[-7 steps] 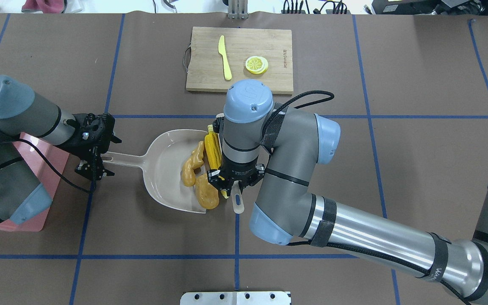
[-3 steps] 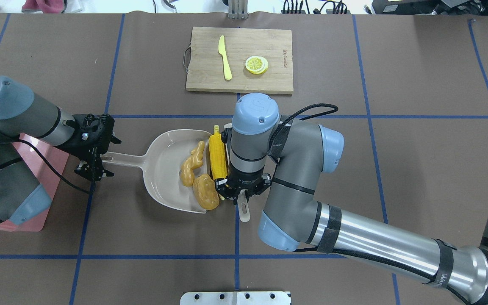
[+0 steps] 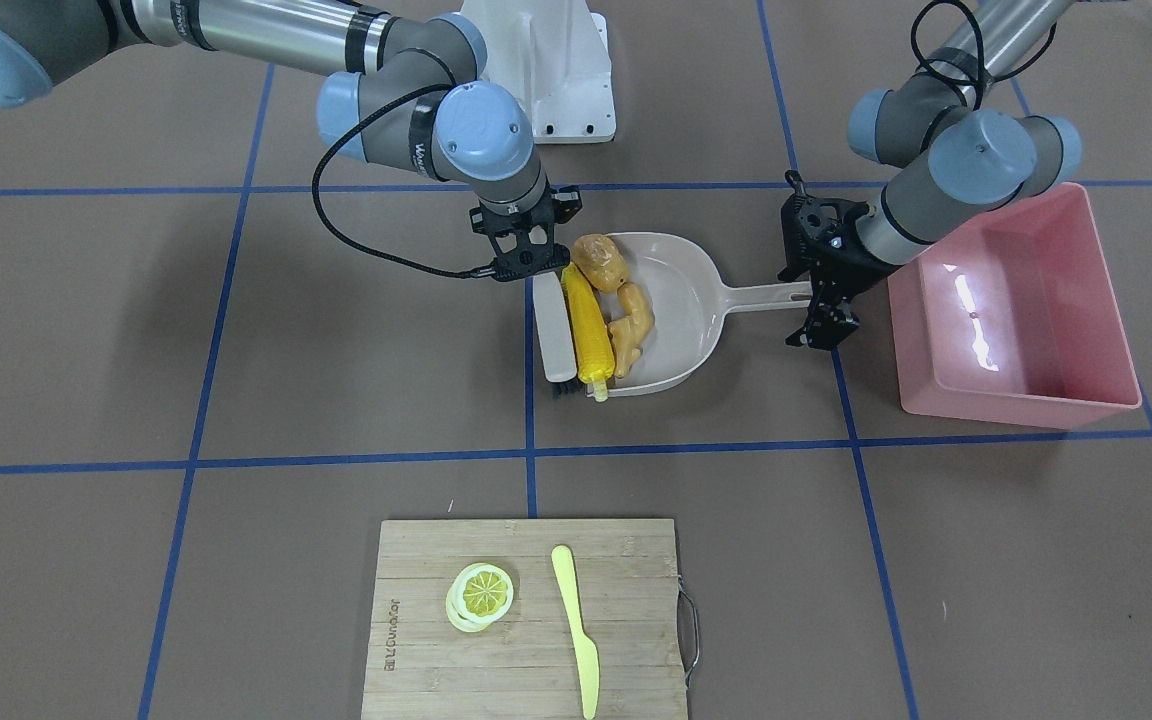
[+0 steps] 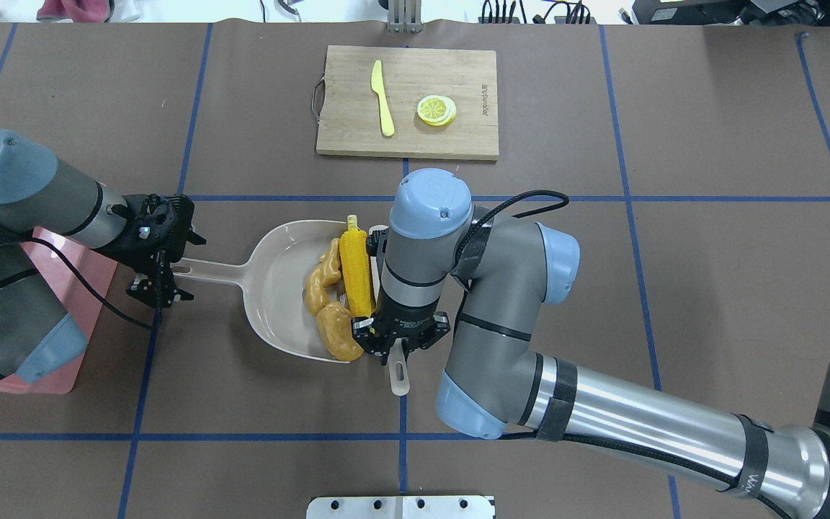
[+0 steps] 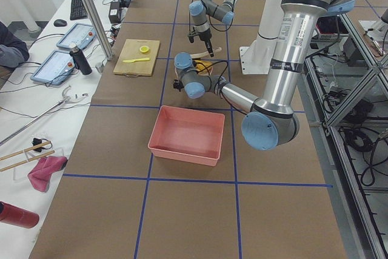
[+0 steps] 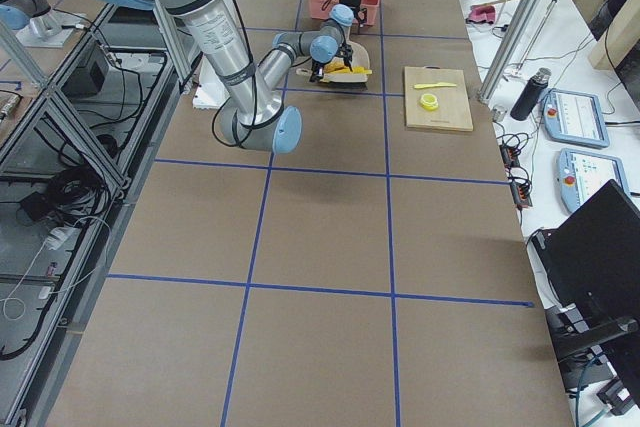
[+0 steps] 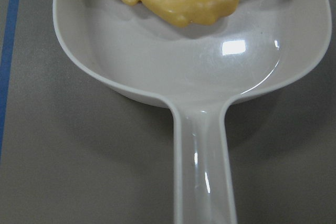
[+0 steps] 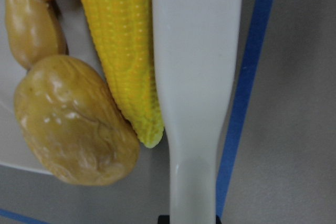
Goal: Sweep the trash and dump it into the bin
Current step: 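Sweep the corn, potato and ginger into the dustpan with the right-held brush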
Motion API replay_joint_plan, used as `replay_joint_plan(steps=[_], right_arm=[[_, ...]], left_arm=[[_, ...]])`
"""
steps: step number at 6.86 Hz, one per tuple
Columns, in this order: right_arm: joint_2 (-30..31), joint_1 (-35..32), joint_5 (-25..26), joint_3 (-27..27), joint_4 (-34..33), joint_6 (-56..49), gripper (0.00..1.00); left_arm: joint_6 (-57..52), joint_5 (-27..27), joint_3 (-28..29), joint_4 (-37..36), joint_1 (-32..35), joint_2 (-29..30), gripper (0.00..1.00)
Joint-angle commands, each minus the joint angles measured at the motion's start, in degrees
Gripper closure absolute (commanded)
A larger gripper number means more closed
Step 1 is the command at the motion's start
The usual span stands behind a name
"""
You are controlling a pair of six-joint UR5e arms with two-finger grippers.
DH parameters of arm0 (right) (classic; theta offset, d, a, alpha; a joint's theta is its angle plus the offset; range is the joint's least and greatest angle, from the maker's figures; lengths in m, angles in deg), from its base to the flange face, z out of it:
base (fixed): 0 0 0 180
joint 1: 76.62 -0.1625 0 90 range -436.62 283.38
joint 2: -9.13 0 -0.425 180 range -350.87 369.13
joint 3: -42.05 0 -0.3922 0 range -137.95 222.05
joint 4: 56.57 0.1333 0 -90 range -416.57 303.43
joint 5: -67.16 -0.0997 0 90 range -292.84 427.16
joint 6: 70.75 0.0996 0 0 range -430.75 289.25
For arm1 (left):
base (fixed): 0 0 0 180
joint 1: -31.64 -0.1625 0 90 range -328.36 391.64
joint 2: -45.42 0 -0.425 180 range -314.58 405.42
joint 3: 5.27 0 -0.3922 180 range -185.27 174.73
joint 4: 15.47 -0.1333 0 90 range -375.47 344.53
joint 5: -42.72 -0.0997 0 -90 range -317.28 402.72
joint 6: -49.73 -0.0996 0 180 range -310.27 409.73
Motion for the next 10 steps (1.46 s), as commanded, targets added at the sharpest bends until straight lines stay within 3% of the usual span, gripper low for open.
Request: replay_joint_plan(steps=[1, 2, 3, 4, 8, 10], right_arm=[[0.64, 1.91, -0.35, -1.37, 8.54, 6.4, 1.0], [0.38, 2.0, -0.35, -1.46, 11.46, 8.96, 1.0], [0.29, 2.0, -0.52, -1.46, 13.49, 11.08, 1.0], [0.47, 1.92, -0.79, -1.38, 16.81, 13.45, 1.0], [3.01, 1.04, -1.31, -0.33, 20.37, 14.7, 1.0], [4.5, -3.16, -8.05, 3.87, 16.0, 14.53, 1.0]], left_arm=[[0.15, 0.0, 0.18, 0.0, 0.0, -0.29, 0.39], [0.15, 0.0, 0.18, 0.0, 0.0, -0.46, 0.6], [-0.02, 0.09, 0.01, 0.0, 0.0, -0.47, 0.72], [0.06, 0.18, 0.0, 0.0, 0.0, -0.47, 0.78], [-0.02, 0.44, 0.18, 2.62, 0.0, -0.47, 0.91], [-0.02, 0.53, 0.18, 3.17, 0.09, -0.64, 0.92]])
